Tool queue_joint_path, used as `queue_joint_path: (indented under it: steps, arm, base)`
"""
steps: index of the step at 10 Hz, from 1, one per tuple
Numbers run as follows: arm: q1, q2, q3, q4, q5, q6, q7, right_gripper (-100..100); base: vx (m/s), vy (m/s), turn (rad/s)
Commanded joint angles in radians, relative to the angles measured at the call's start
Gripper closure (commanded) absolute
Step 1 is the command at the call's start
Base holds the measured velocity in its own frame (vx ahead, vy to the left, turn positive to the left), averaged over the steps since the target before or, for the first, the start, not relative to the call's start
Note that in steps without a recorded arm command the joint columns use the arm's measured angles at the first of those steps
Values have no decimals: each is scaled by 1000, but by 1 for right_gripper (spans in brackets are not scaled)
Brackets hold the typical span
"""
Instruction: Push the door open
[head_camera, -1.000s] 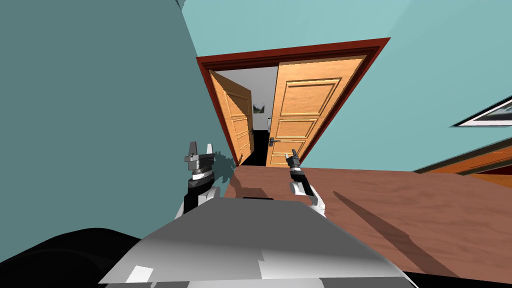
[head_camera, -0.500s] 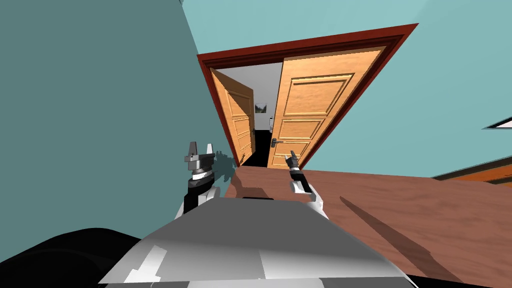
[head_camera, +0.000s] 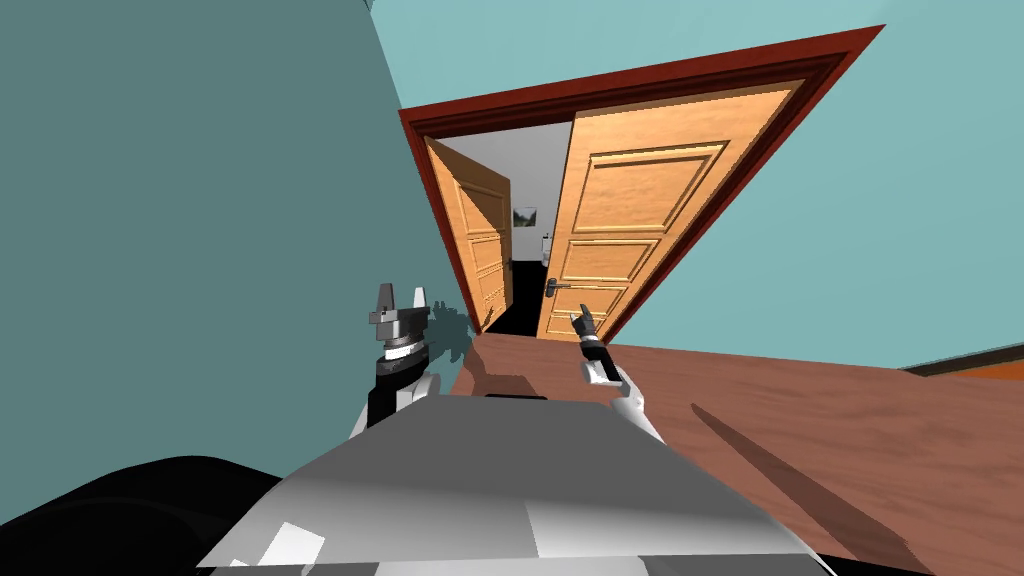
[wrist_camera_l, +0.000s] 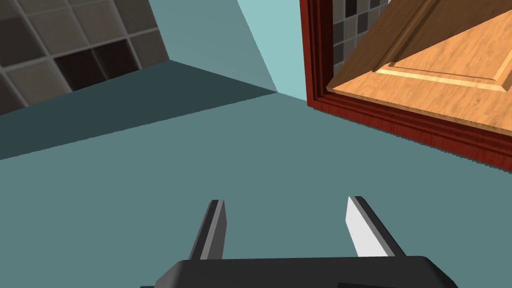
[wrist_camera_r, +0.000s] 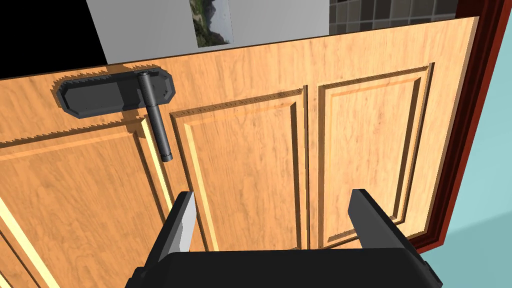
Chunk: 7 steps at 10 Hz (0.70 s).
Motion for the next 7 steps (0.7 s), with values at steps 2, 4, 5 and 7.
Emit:
queue_joint_path:
  steps: [2, 4, 5, 7]
  arm:
    - [-30, -22, -1, 65, -9, 4, -7, -100]
    - [-48, -35, -1, 108, -13, 1, -11, -100]
    - [-67, -48, -1, 145, -18, -1, -14, -100]
    - [-85, -60, -1, 191, -22, -4, -18, -100]
  base:
    - [87, -2, 62]
    - [51, 3, 35]
    - [46, 6, 58]
    - [51, 7, 40]
